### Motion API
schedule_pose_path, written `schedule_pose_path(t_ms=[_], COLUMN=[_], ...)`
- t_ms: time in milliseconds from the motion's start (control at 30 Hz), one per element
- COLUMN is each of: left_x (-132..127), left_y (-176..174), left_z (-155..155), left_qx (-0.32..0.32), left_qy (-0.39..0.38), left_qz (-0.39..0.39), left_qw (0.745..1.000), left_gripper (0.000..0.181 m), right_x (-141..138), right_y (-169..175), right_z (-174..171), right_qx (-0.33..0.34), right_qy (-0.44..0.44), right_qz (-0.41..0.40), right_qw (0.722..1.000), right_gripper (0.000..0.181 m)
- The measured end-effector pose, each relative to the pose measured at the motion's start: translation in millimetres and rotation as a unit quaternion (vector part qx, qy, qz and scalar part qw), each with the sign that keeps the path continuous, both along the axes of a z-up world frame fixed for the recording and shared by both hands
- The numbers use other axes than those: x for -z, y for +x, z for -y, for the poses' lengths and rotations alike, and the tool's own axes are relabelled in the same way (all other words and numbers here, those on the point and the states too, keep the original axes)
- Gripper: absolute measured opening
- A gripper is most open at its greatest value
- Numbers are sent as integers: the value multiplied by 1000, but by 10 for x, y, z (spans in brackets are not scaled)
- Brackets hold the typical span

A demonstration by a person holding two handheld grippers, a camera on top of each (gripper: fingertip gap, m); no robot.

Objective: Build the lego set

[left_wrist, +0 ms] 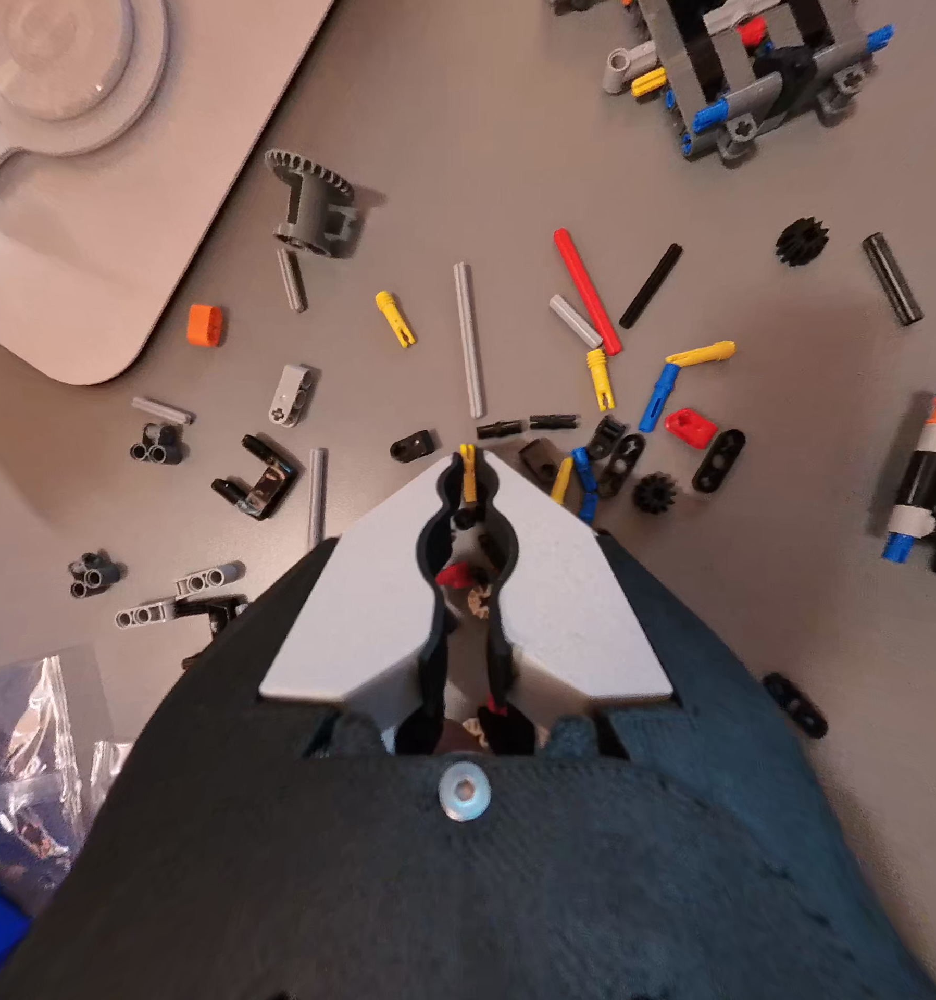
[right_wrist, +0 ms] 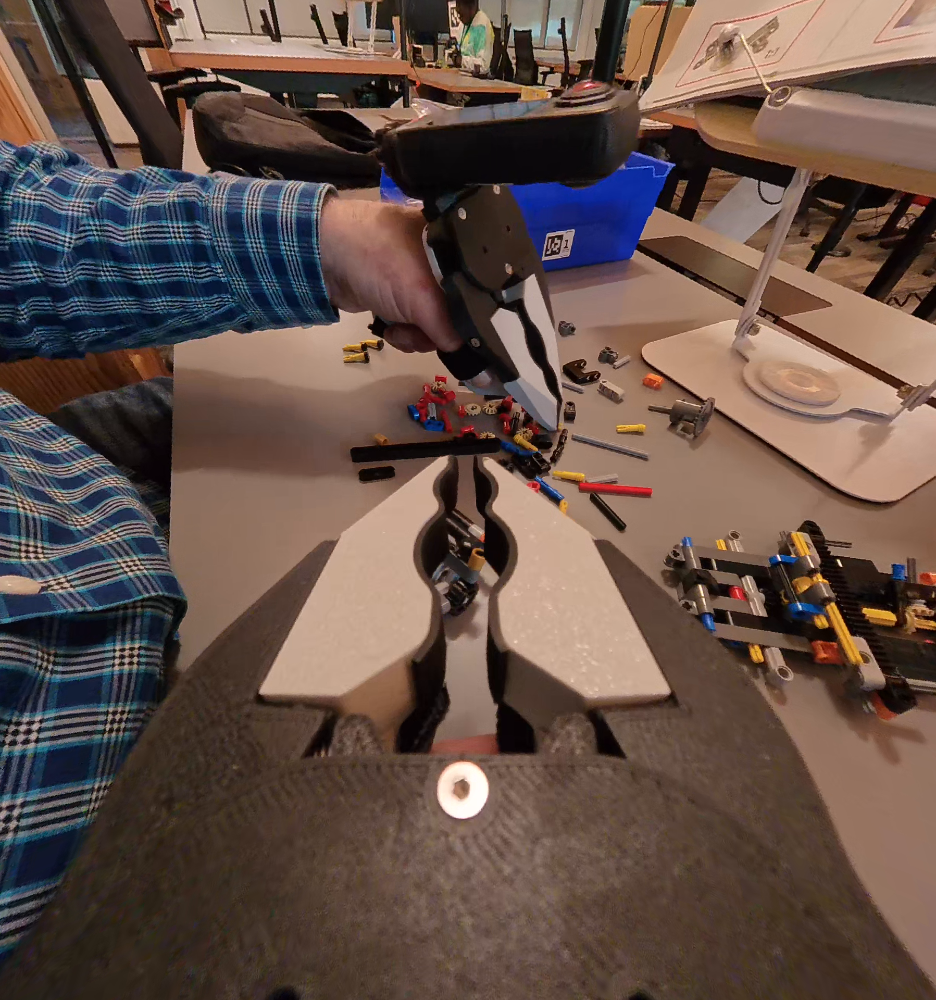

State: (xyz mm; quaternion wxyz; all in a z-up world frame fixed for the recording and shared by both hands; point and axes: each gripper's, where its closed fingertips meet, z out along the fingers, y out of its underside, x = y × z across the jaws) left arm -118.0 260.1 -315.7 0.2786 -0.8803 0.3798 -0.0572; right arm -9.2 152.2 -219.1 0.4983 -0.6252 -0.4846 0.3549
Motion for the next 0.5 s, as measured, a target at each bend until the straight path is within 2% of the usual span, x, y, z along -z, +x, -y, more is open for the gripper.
schedule_pose_path(t_ms=[67,167,300,400,500], left_x=[-55,-277,-553,-494,-277], left_y=[-68,-163,-375,-650,-836], left_z=[-19,22,366,821,1190], left_qx=[-14,-42,-95,-139,-175], left_qy=[22,51,55,50,39], left_qz=[3,47,114,86,36], left_qw=[1000,997,987,985,983], left_gripper=[1,1,2,1,1], right_x=[-10,8,25,-1,29], right_y=[9,-4,-121,-228,-307], right_z=[-6,-15,4,42,74], right_qx=[0,-4,-20,-36,-49], right_qy=[6,15,49,55,54], right_qz=[3,20,52,46,47], right_qw=[1000,1000,997,997,996], right_gripper=[3,4,5,5,5])
